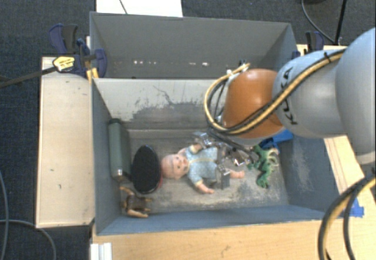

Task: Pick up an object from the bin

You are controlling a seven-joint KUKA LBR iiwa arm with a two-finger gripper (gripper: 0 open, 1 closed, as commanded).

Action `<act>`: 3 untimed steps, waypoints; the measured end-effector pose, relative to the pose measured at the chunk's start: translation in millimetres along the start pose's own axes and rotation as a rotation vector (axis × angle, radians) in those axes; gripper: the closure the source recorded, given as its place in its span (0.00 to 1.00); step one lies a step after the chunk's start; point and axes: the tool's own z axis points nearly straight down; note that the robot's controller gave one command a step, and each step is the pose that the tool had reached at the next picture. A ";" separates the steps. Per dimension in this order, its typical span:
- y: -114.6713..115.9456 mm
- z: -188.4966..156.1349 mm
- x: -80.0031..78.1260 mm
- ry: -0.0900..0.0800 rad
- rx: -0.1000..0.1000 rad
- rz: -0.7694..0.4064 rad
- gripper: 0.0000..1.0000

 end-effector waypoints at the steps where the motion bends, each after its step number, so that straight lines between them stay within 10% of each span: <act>1: -0.9 -3.1 -12.9 -0.005 0.001 -0.090 1.00; 3: -0.6 -6.1 -12.1 -0.001 0.000 -0.089 1.00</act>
Offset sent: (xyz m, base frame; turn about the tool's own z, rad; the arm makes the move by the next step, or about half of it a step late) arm 0.0000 0.0000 0.0000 0.0000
